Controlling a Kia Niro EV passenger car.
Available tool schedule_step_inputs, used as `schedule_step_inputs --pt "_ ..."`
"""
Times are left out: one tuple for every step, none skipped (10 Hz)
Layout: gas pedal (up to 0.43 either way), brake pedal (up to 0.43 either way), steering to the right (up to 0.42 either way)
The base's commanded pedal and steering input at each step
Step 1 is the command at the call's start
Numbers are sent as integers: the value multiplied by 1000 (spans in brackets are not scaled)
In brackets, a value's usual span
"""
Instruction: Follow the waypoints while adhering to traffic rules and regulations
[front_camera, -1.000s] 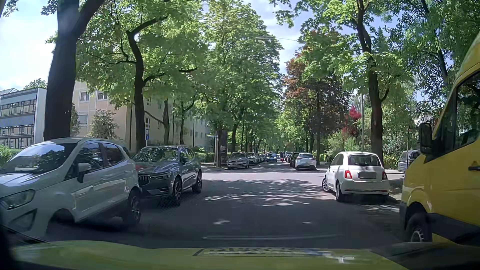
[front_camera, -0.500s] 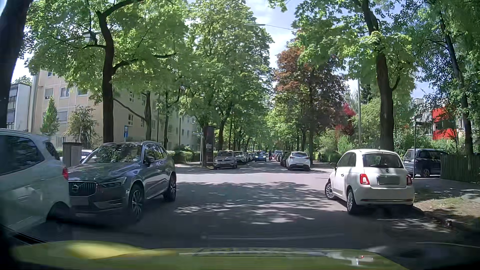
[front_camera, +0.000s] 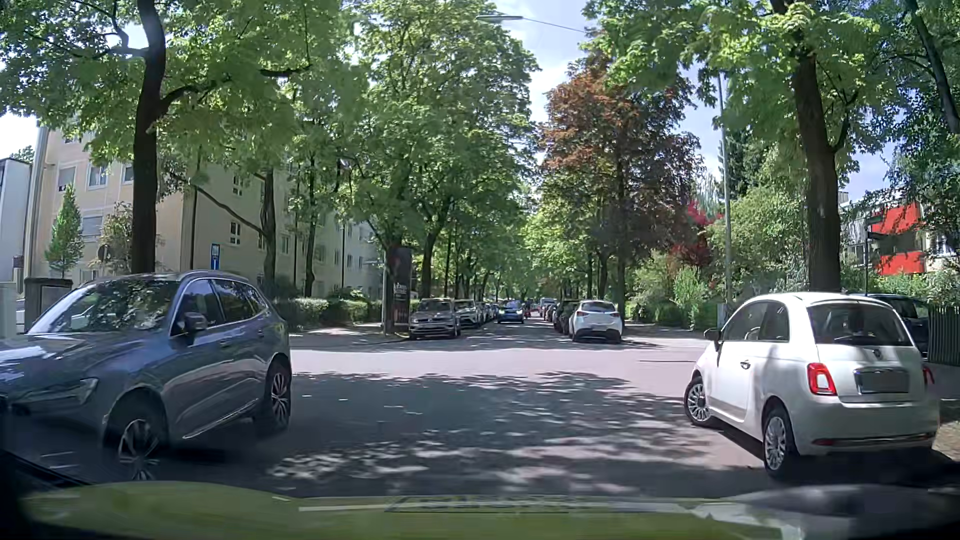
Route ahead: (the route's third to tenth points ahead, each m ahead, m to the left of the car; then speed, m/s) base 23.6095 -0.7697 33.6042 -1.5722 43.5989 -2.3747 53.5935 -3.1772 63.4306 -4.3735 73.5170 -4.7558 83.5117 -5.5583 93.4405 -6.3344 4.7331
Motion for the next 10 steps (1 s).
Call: schedule_step_inputs --pt "0 0 25" --pt "0 0 24" --pt "0 0 24" --pt "0 0 24" --pt "0 0 24" --pt "0 0 30" --pt "0 0 39" --pt "0 12 51" --pt "0 49 66" --pt "0 91 82"
